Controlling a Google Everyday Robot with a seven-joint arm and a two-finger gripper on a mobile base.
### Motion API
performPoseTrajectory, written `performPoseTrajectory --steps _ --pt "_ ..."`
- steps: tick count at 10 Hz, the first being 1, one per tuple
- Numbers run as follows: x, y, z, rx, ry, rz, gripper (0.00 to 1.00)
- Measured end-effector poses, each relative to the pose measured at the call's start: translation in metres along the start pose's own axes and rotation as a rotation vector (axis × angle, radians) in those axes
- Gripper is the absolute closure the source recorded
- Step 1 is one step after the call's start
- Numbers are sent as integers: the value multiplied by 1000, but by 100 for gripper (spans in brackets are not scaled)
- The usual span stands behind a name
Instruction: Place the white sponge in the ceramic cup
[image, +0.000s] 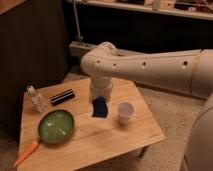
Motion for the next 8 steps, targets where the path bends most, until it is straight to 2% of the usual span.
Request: performPoseTrajectory --steps 1,3,5,8 --pt "-10 -12 -5 -7 -24 -3 100" --pt "-33 -47 -16 -27 -116 -8 100" --pt "-49 -73 -19 -27 -188 -6 100" --pt "-57 -89 -20 -15 -277 -10 100"
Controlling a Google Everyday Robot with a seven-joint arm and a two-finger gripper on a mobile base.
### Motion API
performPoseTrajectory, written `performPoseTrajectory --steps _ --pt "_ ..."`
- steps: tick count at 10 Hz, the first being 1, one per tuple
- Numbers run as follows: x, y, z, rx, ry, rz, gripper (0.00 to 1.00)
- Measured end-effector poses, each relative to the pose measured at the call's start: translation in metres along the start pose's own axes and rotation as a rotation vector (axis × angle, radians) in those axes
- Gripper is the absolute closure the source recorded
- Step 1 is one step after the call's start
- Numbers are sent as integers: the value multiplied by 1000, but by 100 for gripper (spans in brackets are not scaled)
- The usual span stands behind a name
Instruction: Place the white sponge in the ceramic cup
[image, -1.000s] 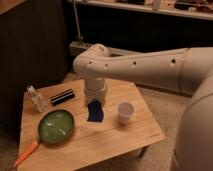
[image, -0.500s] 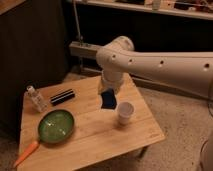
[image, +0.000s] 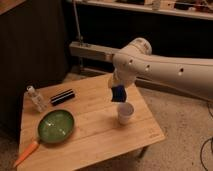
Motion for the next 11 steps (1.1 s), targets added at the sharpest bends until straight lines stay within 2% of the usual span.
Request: performPoseTrajectory --steps 1,2,6,11 --pt "0 -7 2 5 -23 1 100" --pt "0 -8 5 5 -25 -1 100" --pt "-3 -27 26 23 -24 -1 100" --pt "4 -42 49 13 -24 2 100"
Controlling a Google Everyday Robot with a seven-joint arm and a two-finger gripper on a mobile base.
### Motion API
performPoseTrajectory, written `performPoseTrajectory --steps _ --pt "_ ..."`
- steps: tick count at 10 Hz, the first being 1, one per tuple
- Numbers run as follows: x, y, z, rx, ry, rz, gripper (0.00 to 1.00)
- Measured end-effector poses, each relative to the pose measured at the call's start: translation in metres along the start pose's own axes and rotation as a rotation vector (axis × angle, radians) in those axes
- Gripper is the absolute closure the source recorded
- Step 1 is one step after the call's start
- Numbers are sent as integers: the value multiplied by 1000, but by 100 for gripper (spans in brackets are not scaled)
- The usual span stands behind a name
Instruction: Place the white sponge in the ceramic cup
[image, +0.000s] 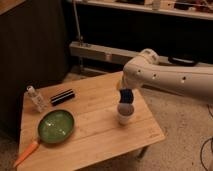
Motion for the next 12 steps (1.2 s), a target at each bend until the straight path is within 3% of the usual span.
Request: performPoseTrajectory --steps 3,9,12 --pt "13 -2 12 -11 3 -8 100" --pt "23 -3 27 42 -1 -18 100" --pt "29 -6 26 47 -4 -22 98"
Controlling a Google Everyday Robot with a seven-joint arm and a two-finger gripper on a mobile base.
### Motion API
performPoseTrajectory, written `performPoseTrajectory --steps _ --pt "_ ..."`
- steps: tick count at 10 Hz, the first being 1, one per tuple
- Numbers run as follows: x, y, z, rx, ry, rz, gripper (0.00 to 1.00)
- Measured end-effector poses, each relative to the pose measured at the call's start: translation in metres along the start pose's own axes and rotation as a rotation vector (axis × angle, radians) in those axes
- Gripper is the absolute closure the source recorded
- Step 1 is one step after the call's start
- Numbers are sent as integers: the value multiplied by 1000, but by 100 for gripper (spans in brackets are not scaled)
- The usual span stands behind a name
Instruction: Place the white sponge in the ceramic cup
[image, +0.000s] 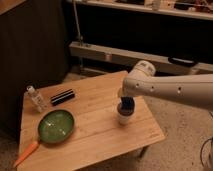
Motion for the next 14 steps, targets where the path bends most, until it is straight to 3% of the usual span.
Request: performPoseTrajectory --steps 8,14 --pt "15 6 -2 9 0 -12 21" --pt "18 7 -6 -17 2 3 20"
